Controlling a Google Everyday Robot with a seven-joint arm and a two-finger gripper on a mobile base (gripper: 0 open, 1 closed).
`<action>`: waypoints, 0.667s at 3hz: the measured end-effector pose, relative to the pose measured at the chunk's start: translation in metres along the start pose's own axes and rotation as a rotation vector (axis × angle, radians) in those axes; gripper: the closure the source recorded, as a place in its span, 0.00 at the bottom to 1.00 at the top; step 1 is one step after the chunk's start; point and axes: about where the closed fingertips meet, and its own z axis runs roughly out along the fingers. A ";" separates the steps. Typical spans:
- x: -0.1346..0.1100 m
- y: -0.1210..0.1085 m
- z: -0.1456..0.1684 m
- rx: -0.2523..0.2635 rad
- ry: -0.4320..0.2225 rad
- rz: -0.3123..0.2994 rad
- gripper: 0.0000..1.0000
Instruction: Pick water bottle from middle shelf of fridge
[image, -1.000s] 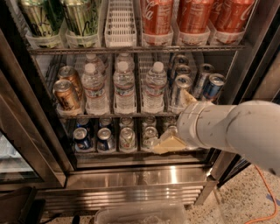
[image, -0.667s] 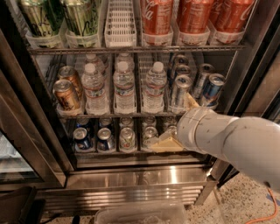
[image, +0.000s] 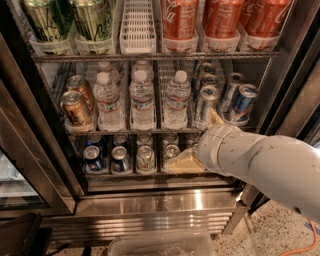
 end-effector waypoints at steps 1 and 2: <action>-0.005 -0.001 0.005 0.051 -0.032 0.042 0.00; -0.022 -0.001 0.015 0.133 -0.107 0.099 0.00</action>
Offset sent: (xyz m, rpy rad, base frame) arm 0.0231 0.0319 0.0117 0.2273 -0.2422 -0.1882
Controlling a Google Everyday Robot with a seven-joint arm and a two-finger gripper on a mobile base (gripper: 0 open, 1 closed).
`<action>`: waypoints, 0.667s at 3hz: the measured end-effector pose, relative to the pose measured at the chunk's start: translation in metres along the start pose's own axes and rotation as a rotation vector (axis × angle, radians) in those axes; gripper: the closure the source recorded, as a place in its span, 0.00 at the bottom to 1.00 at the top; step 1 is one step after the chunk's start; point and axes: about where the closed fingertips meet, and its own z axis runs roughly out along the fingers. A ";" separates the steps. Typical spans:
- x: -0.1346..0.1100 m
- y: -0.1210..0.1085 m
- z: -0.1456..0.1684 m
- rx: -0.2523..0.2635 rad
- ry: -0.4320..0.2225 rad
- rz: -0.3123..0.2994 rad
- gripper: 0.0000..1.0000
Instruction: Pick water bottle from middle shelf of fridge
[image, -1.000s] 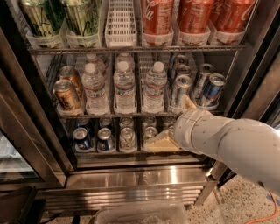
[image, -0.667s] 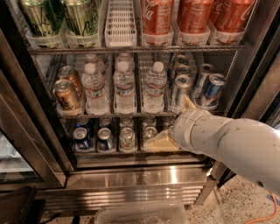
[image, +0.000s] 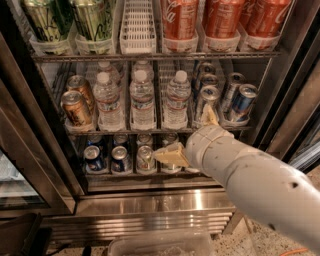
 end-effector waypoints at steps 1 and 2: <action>-0.011 -0.001 0.006 0.075 -0.061 0.046 0.00; -0.012 0.001 0.009 0.175 -0.108 0.125 0.00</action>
Offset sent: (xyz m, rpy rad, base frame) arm 0.0125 0.0124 0.0048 0.1713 -0.1761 -0.2038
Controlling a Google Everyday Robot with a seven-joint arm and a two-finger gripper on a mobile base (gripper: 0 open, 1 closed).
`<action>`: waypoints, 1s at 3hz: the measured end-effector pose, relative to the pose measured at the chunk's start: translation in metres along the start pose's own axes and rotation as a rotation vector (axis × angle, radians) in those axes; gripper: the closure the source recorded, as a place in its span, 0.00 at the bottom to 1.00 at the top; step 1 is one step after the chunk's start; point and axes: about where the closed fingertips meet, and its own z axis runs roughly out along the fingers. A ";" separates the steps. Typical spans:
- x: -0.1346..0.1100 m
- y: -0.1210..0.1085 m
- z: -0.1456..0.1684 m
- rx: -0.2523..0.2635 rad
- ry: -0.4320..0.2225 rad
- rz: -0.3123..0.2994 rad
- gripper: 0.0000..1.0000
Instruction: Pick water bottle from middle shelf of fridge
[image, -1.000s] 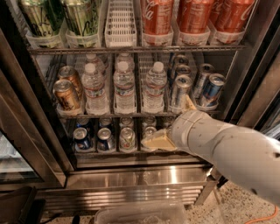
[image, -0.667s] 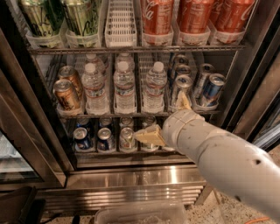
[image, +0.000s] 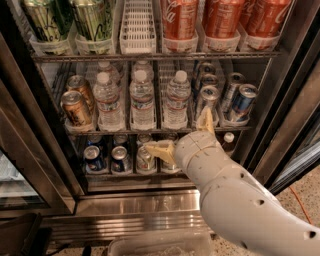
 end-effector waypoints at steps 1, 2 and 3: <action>0.000 0.000 0.004 0.008 -0.005 0.011 0.00; -0.001 -0.005 0.011 0.017 -0.028 0.046 0.00; -0.001 -0.008 0.019 0.015 -0.059 0.081 0.00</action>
Offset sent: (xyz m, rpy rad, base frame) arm 0.0219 -0.0089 -0.0059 0.1071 -0.0278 -0.0216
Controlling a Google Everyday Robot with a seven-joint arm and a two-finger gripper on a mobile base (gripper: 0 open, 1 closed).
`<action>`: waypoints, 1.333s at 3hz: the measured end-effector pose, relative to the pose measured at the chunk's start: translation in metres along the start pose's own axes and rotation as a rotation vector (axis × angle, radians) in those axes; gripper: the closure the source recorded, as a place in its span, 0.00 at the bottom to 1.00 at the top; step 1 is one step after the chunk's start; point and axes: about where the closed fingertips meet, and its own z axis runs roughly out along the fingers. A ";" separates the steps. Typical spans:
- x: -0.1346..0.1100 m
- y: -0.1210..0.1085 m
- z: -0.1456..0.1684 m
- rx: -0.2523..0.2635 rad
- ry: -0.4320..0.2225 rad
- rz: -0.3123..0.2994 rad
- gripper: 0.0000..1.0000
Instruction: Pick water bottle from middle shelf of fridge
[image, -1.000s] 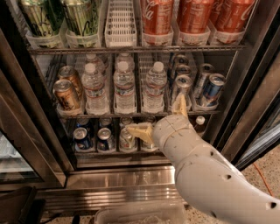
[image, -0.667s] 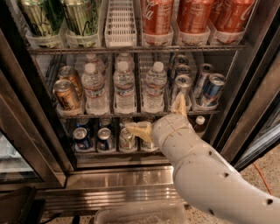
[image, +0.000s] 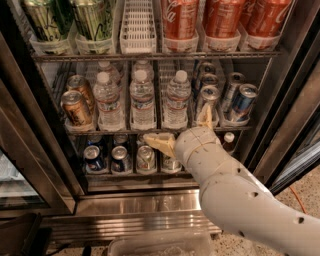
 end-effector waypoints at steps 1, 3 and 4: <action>0.002 0.000 0.006 -0.008 -0.019 0.015 0.01; 0.003 -0.006 0.014 0.001 -0.069 0.050 0.17; 0.000 -0.011 0.020 0.007 -0.109 0.042 0.17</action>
Offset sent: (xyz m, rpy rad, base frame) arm 0.0163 -0.0077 -0.0134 0.0819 -0.0278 0.0023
